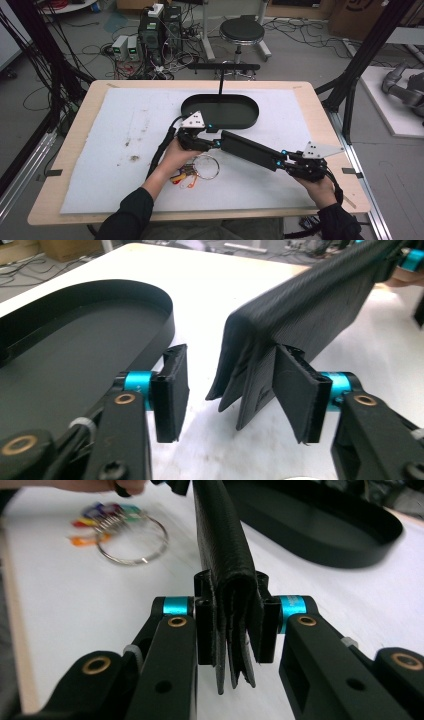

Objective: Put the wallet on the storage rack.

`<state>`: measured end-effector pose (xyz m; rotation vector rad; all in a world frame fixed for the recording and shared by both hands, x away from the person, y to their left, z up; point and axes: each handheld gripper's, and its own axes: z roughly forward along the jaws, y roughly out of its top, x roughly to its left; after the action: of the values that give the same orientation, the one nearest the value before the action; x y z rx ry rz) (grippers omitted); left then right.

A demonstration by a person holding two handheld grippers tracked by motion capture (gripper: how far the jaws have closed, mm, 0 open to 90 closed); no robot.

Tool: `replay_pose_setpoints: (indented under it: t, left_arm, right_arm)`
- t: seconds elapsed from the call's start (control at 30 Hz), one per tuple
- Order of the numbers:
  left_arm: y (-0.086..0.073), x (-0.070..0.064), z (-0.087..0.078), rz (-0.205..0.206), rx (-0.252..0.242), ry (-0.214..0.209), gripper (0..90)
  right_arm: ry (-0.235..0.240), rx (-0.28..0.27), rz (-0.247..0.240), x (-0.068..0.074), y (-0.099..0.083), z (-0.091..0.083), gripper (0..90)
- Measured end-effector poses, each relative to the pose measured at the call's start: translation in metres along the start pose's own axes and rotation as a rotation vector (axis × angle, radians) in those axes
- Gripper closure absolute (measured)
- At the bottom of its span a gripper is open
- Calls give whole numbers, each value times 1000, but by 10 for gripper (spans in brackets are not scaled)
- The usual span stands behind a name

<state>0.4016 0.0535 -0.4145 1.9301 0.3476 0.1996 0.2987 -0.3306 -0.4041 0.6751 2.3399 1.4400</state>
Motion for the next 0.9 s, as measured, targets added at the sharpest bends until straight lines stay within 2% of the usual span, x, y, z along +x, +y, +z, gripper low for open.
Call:
replay_pose_setpoints:
  t: [0.07,0.17,0.2,0.23,0.4,0.43,0.5,0.57,0.6,0.63,0.67,0.83,0.9]
  left_arm:
    - [-1,1,-10,4,-16,-30,429]
    - [0,-3,-26,39,-52,-89,418]
    - [0,-6,-34,54,-74,-126,423]
    - [0,-6,-34,54,-74,-126,425]
    - [1,-19,-49,94,-77,-228,425]
    - [1,-22,-50,101,-66,-237,425]
    - [1,-26,-50,117,-38,-250,446]
    - [-1,-30,-51,133,-6,-242,513]
    - [-1,-30,-51,133,-6,-242,550]
    - [-3,-31,-54,126,-18,-233,597]
    - [-5,-30,-56,119,-37,-241,649]
    - [-6,-33,-63,112,-85,-228,723]
    - [-6,-34,-64,114,-85,-228,728]
  right_arm:
    - [13,-8,-6,1,2,1,773]
    - [79,-35,-20,2,8,4,773]
    - [130,-53,-18,2,11,6,772]
    - [130,-53,-18,2,11,6,772]
    - [218,-47,-36,4,17,14,771]
    - [229,-46,-41,5,18,17,771]
    - [242,-41,-47,7,20,21,771]
    - [255,-48,-44,8,23,25,771]
    - [261,-53,-41,8,24,26,770]
    - [263,-61,-40,8,25,27,770]
    - [264,-65,-39,7,25,27,770]
    - [269,-87,-23,7,27,30,765]
    - [268,-94,-17,6,27,30,763]
